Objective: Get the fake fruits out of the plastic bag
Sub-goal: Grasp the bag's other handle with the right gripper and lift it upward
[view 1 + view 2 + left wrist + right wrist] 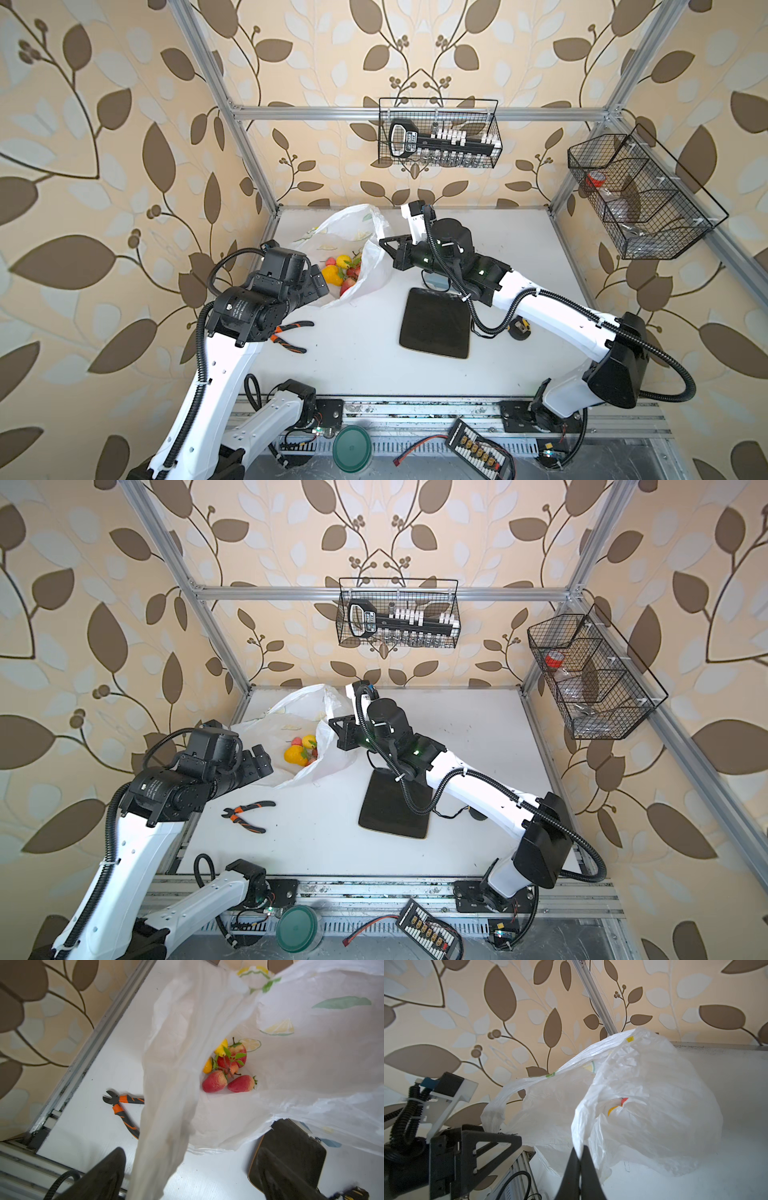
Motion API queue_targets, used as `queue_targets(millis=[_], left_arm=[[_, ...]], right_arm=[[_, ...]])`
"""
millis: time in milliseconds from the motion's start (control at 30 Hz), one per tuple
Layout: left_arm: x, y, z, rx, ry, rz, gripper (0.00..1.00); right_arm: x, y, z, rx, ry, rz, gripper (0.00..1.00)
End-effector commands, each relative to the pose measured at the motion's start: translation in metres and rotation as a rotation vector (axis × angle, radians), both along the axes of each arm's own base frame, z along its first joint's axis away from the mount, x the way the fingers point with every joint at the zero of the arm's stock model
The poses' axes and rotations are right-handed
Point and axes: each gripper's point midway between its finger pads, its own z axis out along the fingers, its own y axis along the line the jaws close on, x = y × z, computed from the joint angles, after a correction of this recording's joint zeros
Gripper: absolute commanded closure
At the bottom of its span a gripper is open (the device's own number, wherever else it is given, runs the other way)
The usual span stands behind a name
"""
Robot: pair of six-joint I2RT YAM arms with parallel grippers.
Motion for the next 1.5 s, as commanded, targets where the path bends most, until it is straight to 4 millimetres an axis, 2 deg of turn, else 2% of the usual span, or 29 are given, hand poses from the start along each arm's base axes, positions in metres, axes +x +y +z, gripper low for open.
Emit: queue_targets(millis=[0, 100, 167, 400, 533, 633, 733, 867, 967, 1100, 1233, 1333, 1467], left_arm=[[0.003, 0.024, 0.017, 0.165, -0.013, 0.047, 0.01], [0.013, 0.029, 0.017, 0.229, -0.004, 0.053, 0.02], [0.017, 0.030, 0.013, 0.250, 0.007, 0.054, 0.06], [0.031, 0.019, -0.008, 0.223, 0.057, -0.022, 0.31], [0.038, 0.019, -0.013, 0.243, 0.080, -0.048, 0.54], [0.051, 0.016, -0.002, 0.261, 0.022, -0.086, 0.75], [0.068, 0.011, 0.018, 0.274, -0.057, -0.118, 0.89], [0.096, 0.010, 0.042, 0.289, -0.148, -0.115, 1.00], [0.120, 0.012, 0.061, 0.271, -0.240, -0.095, 1.00], [0.151, 0.015, 0.086, 0.237, -0.336, -0.074, 1.00], [0.177, 0.018, 0.113, 0.210, -0.421, -0.057, 1.00], [0.192, 0.015, 0.132, 0.194, -0.488, -0.052, 1.00], [0.207, 0.015, 0.139, 0.163, -0.555, -0.036, 1.00]], right_arm=[[-0.009, -0.006, -0.004, -0.023, -0.005, 0.013, 1.00], [-0.009, -0.010, -0.006, -0.031, -0.006, -0.006, 1.00], [-0.007, -0.014, -0.006, -0.035, -0.008, -0.028, 1.00], [0.008, -0.016, -0.002, -0.041, -0.033, -0.099, 1.00], [0.023, -0.007, 0.007, -0.044, -0.078, -0.116, 1.00], [0.040, 0.003, 0.017, -0.034, -0.119, -0.120, 1.00], [0.058, 0.017, 0.031, 0.010, -0.196, -0.097, 1.00], [0.090, 0.029, 0.051, 0.084, -0.284, -0.110, 1.00], [0.113, 0.039, 0.060, 0.102, -0.354, -0.111, 1.00], [0.129, 0.047, 0.077, 0.107, -0.499, -0.117, 1.00], [0.147, 0.049, 0.097, 0.143, -0.610, -0.139, 1.00], [0.159, 0.042, 0.112, 0.196, -0.670, -0.174, 1.00], [0.170, 0.042, 0.119, 0.244, -0.704, -0.204, 1.00]])
